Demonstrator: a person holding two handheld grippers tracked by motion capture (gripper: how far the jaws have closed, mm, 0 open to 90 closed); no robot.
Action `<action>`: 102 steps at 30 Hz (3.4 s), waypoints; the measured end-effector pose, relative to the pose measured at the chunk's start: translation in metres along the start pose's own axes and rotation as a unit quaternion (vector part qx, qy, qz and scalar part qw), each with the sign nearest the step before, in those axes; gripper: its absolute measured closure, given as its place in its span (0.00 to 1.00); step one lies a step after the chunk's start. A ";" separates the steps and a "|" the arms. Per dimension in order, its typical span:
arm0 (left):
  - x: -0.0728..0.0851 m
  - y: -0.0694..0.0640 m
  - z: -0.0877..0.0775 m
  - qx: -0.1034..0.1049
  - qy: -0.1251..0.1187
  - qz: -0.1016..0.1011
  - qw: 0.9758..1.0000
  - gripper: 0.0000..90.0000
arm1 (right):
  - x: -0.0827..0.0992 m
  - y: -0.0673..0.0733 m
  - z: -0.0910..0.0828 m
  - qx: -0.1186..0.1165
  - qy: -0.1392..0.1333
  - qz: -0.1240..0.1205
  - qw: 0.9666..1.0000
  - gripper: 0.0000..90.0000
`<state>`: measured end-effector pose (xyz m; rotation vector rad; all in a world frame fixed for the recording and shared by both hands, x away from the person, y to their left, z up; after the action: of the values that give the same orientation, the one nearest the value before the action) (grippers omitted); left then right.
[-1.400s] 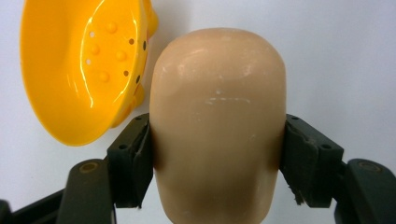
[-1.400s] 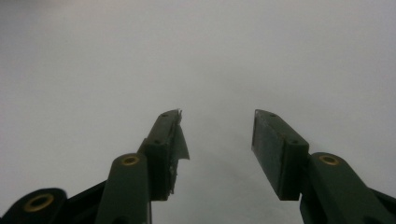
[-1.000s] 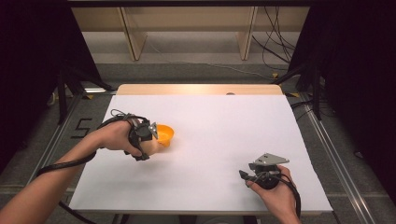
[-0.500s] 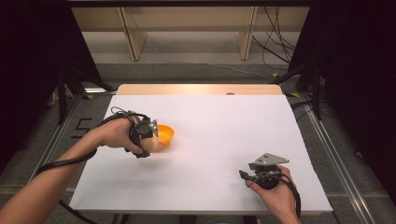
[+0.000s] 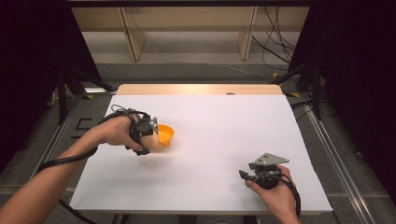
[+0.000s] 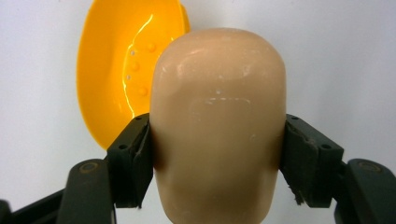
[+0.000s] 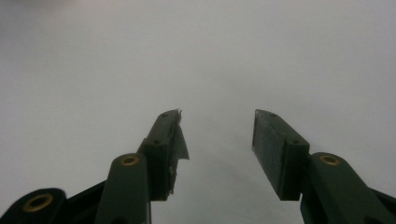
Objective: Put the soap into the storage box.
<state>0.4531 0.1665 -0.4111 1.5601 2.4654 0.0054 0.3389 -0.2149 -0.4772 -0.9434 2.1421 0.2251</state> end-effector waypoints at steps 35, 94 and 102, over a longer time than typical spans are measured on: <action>-0.011 0.017 0.006 -0.023 -0.019 -0.002 1.000 0.36 | 0.000 0.003 -0.002 0.001 0.008 0.030 1.000 0.58; -0.033 0.041 0.011 -0.028 -0.037 0.012 0.999 0.36 | -0.002 0.000 -0.005 0.008 -0.004 0.005 1.000 0.58; -0.036 0.043 0.014 -0.031 -0.045 0.015 0.998 0.36 | -0.003 0.001 -0.006 0.011 -0.006 0.013 1.000 0.58</action>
<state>0.5092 0.1517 -0.4125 1.5368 2.3513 0.0149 0.3361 -0.2146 -0.4713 -0.9005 2.1416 0.2188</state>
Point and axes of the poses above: each handheld gripper's, and its own axes: z roughly forward along the jaws, x roughly out of its underside, y roughly to its left, the point moved 3 cm from there along z, roughly forward along the jaws, and after that the axes turned 12 degrees about -z, right-handed, at the moved point
